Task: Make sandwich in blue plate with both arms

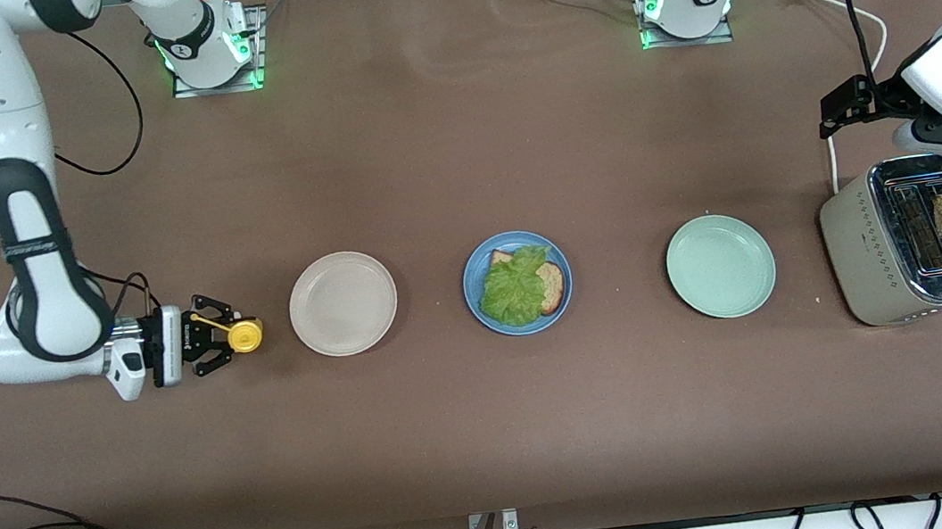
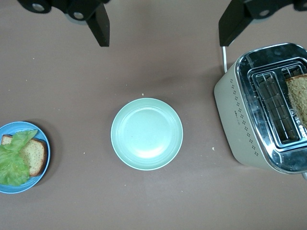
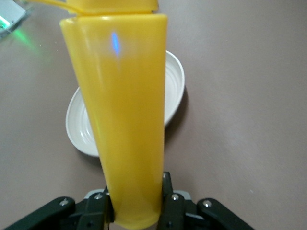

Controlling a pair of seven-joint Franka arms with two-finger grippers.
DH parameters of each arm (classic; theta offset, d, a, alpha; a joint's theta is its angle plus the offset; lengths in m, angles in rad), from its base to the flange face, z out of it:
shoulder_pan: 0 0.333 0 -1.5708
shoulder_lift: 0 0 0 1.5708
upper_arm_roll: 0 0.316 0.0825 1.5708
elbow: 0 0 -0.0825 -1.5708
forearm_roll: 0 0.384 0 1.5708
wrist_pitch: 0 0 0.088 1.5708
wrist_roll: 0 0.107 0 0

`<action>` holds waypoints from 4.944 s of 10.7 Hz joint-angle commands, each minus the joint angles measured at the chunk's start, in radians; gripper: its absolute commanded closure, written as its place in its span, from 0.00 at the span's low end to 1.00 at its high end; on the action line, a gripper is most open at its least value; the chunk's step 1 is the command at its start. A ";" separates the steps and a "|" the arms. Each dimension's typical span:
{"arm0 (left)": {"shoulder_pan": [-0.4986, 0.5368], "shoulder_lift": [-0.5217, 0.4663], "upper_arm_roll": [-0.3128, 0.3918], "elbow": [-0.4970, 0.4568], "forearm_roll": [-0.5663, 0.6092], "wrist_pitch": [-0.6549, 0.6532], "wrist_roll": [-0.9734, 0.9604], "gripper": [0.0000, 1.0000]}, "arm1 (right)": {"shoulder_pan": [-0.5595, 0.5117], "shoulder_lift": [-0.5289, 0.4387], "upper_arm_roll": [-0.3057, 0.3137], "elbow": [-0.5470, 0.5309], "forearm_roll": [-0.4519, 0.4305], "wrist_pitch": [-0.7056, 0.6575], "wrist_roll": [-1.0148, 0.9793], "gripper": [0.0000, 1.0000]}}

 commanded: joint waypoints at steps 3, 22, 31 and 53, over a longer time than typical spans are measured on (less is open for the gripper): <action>0.003 0.014 -0.001 0.029 0.000 -0.007 -0.003 0.00 | 0.294 -0.072 -0.192 0.057 -0.178 -0.011 0.419 1.00; 0.003 0.014 -0.001 0.029 0.000 -0.007 -0.003 0.00 | 1.279 0.317 -0.757 0.499 -0.610 -0.376 1.364 1.00; 0.003 0.014 -0.001 0.029 0.000 -0.007 -0.003 0.00 | 1.324 0.383 -0.746 0.494 -0.814 -0.388 1.359 1.00; 0.022 0.025 0.001 0.029 0.002 -0.007 0.006 0.00 | 0.104 -0.137 -0.048 0.259 -0.066 -0.347 0.406 1.00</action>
